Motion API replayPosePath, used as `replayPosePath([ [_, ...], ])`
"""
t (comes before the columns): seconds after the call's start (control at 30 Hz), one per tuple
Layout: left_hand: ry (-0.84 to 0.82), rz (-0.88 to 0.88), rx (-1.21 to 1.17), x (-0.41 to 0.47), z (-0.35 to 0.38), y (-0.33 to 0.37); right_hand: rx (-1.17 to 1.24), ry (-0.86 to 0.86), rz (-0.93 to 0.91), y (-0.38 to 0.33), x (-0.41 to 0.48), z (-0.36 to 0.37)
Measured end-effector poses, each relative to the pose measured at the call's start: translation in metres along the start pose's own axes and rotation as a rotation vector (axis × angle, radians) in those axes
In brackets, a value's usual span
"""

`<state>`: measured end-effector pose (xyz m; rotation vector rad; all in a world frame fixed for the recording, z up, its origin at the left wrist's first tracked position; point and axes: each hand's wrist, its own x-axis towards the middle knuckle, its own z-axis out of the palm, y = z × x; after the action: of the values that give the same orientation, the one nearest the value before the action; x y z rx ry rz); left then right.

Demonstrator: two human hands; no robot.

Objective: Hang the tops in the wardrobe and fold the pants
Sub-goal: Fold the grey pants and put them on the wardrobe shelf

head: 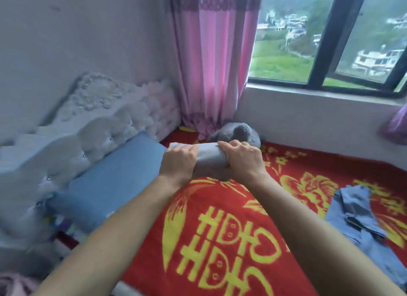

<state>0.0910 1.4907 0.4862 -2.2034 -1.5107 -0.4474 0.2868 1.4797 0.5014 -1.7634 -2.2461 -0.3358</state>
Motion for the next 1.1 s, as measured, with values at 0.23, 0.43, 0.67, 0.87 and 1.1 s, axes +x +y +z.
replayPosePath([
  [0.23,-0.15,-0.238,0.127,-0.101,-0.087,0.001,0.086,0.074,-0.256,-0.058,-0.05,-0.04],
  [0.43,-0.3,-0.484,0.237,-0.212,-0.163,-0.003,0.216,0.037,-0.518,-0.144,-0.103,-0.053],
  [0.67,-0.322,-0.755,0.443,-0.36,-0.293,-0.032,0.319,0.041,-0.809,-0.291,-0.177,-0.125],
  [0.87,-0.201,-0.898,0.662,-0.492,-0.423,-0.065,0.395,0.242,-0.987,-0.431,-0.256,-0.224],
  [1.1,-0.176,-0.985,0.852,-0.66,-0.575,-0.105,0.469,0.418,-1.121,-0.599,-0.377,-0.324],
])
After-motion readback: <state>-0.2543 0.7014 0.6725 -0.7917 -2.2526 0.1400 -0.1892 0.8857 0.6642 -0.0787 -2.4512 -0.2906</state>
